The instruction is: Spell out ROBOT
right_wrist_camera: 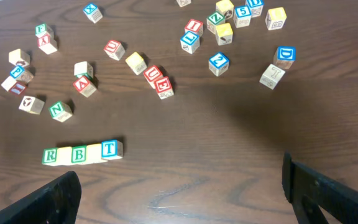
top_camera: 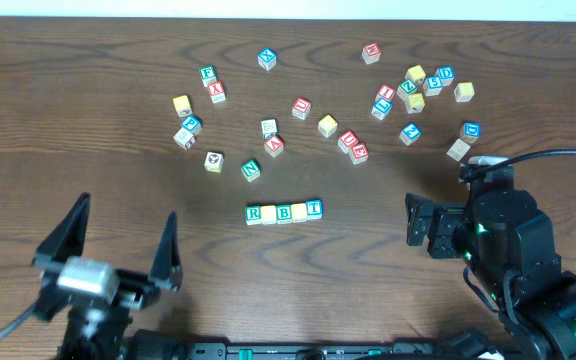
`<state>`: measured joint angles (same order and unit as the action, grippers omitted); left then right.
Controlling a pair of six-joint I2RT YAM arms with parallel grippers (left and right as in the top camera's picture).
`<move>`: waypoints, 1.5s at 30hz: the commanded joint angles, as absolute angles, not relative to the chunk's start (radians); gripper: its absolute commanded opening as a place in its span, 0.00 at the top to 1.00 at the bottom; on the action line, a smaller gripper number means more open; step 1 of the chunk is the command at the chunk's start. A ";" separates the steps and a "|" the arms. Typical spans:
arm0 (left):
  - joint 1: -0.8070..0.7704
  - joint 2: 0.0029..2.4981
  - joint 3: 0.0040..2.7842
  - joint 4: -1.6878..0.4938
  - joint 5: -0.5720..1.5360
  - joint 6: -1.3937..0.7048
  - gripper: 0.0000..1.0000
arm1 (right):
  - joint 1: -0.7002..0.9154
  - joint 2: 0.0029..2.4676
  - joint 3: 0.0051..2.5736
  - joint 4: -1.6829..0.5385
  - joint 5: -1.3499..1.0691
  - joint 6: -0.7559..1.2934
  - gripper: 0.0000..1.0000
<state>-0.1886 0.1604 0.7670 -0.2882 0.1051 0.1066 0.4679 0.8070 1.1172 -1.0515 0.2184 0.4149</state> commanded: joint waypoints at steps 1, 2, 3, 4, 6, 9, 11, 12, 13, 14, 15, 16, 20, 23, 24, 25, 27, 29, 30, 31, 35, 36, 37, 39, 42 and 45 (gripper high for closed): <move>-0.186 0.101 0.766 -0.287 0.092 0.120 0.02 | 0.464 0.805 1.118 -1.053 0.233 0.403 0.01; -0.186 0.085 0.760 -0.286 0.092 0.120 0.02 | 0.464 0.805 1.118 -1.053 0.233 0.403 0.01; -0.186 0.070 0.753 -0.286 0.091 0.120 0.02 | 0.464 0.805 1.118 -1.053 0.233 0.403 0.01; -0.186 0.059 0.746 -0.286 0.088 0.120 0.02 | 0.464 0.805 1.118 -1.053 0.233 0.403 0.01; -0.185 0.045 0.730 -0.286 0.075 0.120 0.02 | 0.464 0.805 1.118 -1.053 0.233 0.403 0.01; -0.185 0.040 0.705 -0.278 0.058 0.120 0.02 | 0.464 0.805 1.118 -1.053 0.233 0.403 0.01; -0.185 0.040 0.682 -0.250 0.059 0.120 0.02 | 0.464 0.805 1.118 -1.053 0.233 0.403 0.01; -0.185 0.040 0.661 -0.218 0.059 0.120 0.02 | 0.464 0.805 1.118 -1.053 0.233 0.403 0.01; -0.185 0.040 0.644 -0.192 0.059 0.120 0.02 | 0.464 0.805 1.118 -1.053 0.233 0.403 0.01; -0.185 0.040 0.611 -0.139 0.059 0.120 0.02 | 0.464 0.805 1.118 -1.053 0.233 0.403 0.01; -0.185 0.040 0.593 -0.112 0.059 0.120 0.02 | 0.464 0.805 1.118 -1.053 0.233 0.403 0.01; -0.185 0.040 0.579 -0.090 0.059 0.120 0.02 | 0.464 0.805 1.118 -1.053 0.233 0.403 0.01; -0.185 0.039 0.534 -0.025 0.059 0.120 0.02 | 0.464 0.805 1.118 -1.053 0.233 0.403 0.01; -0.185 0.020 0.505 0.010 0.059 0.120 0.02 | 0.464 0.805 1.118 -1.053 0.233 0.403 0.01; -0.185 0.005 0.492 0.020 0.059 0.120 0.02 | 0.464 0.805 1.118 -1.053 0.233 0.403 0.01; -0.185 0.001 0.480 0.037 0.058 0.120 0.02 | 0.464 0.805 1.118 -1.053 0.233 0.403 0.01; -0.183 0.002 0.470 0.053 0.059 0.120 0.02 | 0.464 0.805 1.118 -1.053 0.233 0.403 0.01; -0.183 0.002 0.463 0.056 0.059 0.120 0.02 | 0.464 0.805 1.118 -1.053 0.233 0.403 0.01; -0.183 0.002 0.459 0.059 0.058 0.120 0.02 | 0.464 0.805 1.118 -1.053 0.233 0.403 0.01; -0.183 0.002 0.458 0.059 0.058 0.120 0.02 | 0.464 0.805 1.118 -1.053 0.233 0.403 0.01; -0.183 0.002 0.441 0.070 0.058 0.120 0.02 | 0.464 0.805 1.118 -1.053 0.233 0.403 0.01; -0.183 0.002 0.436 0.070 0.058 0.121 0.02 | 0.464 0.805 1.118 -1.053 0.233 0.403 0.01; -0.183 0.002 0.429 0.070 0.058 0.125 0.02 | 0.464 0.805 1.118 -1.053 0.233 0.403 0.01; -0.183 0.002 0.414 0.072 0.058 0.135 0.02 | 0.464 0.805 1.118 -1.053 0.233 0.403 0.01; -0.184 0.002 0.362 0.133 0.059 0.134 0.02 | 0.464 0.805 1.118 -1.053 0.233 0.403 0.01; -0.184 0.002 0.276 0.291 0.059 0.134 0.02 | 0.464 0.805 1.118 -1.053 0.233 0.403 0.01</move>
<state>-0.1867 0.0128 0.3386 0.2096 0.0685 0.1135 0.4679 0.8070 1.1172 -1.0515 0.2184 0.4149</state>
